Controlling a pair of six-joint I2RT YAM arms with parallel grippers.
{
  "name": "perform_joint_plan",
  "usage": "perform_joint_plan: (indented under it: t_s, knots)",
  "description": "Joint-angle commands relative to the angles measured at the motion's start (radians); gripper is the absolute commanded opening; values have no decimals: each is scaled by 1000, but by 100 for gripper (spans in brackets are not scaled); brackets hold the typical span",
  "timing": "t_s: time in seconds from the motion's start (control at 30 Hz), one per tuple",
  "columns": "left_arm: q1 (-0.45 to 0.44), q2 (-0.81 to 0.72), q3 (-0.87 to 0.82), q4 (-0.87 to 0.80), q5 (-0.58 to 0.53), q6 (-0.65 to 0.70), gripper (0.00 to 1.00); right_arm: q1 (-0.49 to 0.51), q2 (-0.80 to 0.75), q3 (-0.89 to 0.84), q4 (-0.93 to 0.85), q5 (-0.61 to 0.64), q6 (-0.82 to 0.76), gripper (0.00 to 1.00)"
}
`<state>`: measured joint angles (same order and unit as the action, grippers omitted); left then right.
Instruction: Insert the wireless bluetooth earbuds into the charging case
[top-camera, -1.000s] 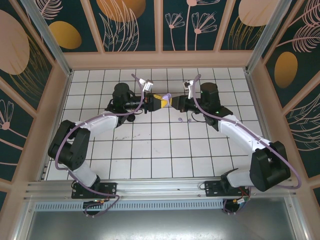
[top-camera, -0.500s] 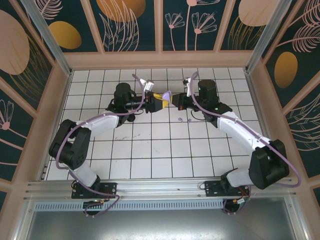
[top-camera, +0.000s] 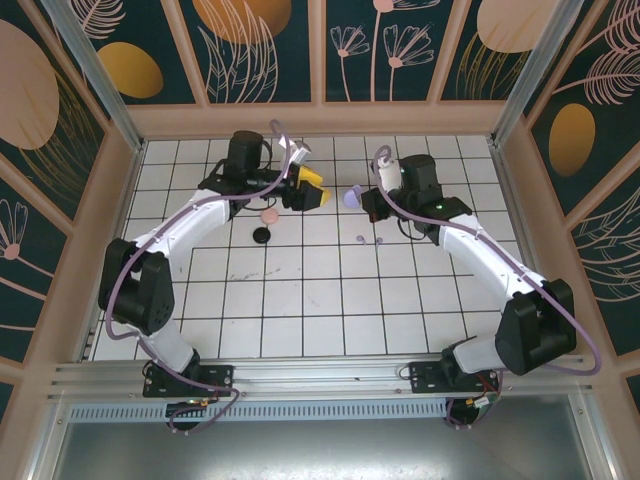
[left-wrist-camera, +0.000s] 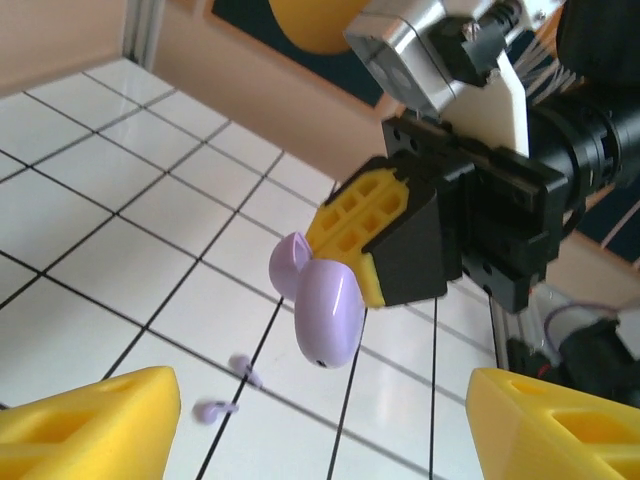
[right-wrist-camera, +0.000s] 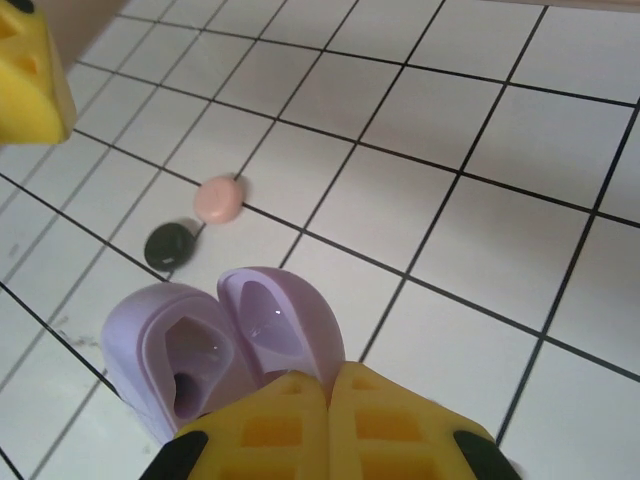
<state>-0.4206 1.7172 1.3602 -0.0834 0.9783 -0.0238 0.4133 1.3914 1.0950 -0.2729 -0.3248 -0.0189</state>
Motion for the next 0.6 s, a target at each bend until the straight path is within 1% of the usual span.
perform_joint_plan:
  t_s: [0.0, 0.27, 0.47, 0.57]
  knots:
    - [0, 54, 44, -248, 57, 167, 76, 17, 1, 35, -69, 38, -123, 0]
    - [-1, 124, 125, -404, 108, 273, 73, 93, 22, 76, -138, 62, -190, 0]
    - [-4, 169, 196, -541, 152, 364, 71, 147, 51, 113, -166, 98, -206, 0]
    - [-9, 178, 206, -571, 157, 387, 71, 161, 62, 128, -165, 103, -205, 0]
